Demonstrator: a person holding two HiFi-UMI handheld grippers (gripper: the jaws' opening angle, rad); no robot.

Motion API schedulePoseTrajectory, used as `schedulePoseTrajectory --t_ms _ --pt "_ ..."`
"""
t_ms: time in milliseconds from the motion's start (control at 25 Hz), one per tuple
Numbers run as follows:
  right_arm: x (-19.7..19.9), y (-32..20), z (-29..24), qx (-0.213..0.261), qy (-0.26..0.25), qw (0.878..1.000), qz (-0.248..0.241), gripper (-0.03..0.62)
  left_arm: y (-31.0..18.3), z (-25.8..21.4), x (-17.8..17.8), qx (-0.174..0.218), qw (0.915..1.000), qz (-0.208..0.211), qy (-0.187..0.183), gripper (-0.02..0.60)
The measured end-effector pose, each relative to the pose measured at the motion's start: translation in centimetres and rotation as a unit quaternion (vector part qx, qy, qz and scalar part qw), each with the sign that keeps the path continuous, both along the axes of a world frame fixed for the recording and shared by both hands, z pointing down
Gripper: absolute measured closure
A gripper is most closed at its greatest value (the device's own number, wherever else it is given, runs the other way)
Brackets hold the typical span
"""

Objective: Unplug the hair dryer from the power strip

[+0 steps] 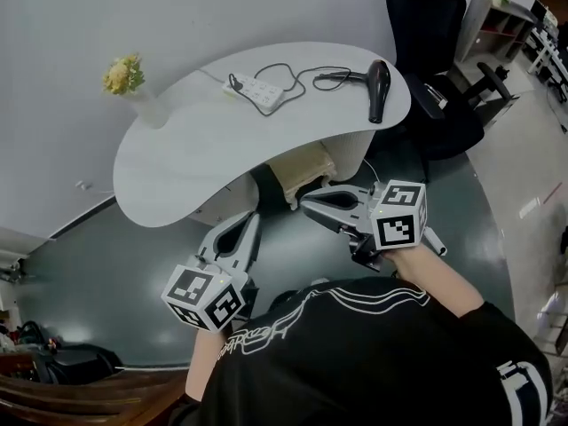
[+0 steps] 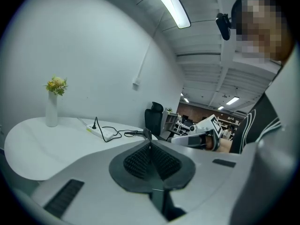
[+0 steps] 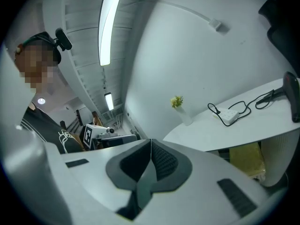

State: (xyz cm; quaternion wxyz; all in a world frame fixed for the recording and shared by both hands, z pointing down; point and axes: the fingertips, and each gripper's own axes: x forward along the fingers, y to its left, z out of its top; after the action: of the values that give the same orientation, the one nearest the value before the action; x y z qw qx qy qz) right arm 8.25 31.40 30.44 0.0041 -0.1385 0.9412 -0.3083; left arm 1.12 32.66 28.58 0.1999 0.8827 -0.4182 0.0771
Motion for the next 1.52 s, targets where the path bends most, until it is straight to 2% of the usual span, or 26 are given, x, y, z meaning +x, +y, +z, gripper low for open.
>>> schedulePoseTrajectory --t_ms 400,640,880,1040,1200,1360,1520 --pt "-0.9 -7.2 1.0 -0.009 0.012 1.0 0.015 0.597 -8.2 1.1 -2.7 0.004 0.9999 -0.007 -0.014 0.577" --pt "-1.5 -13.6 1.6 -0.035 0.007 0.998 0.046 0.597 -15.2 2.7 -4.5 -0.014 0.9997 0.002 -0.02 0.577" --pt "-2.6 -20.0 1.4 -0.04 0.012 0.997 0.069 0.597 -23.1 4.1 -7.0 -0.034 0.9993 0.004 -0.018 0.577" --pt "-3.2 -23.6 1.3 -0.042 0.015 0.995 0.085 0.597 -28.1 4.6 -8.6 -0.025 0.9988 0.003 -0.042 0.577" --pt "-3.4 -26.7 1.4 -0.047 0.02 0.993 0.102 0.597 -32.4 5.4 -10.0 -0.026 0.9983 0.002 -0.052 0.577" --pt "-3.5 -29.3 1.9 -0.05 0.026 0.991 0.118 0.597 -36.0 6.9 -10.6 -0.007 0.9953 0.015 -0.096 0.575" --pt "-3.6 -31.0 2.7 -0.056 0.034 0.989 0.131 0.597 -38.7 8.5 -11.1 -0.018 0.996 0.022 -0.085 0.574"
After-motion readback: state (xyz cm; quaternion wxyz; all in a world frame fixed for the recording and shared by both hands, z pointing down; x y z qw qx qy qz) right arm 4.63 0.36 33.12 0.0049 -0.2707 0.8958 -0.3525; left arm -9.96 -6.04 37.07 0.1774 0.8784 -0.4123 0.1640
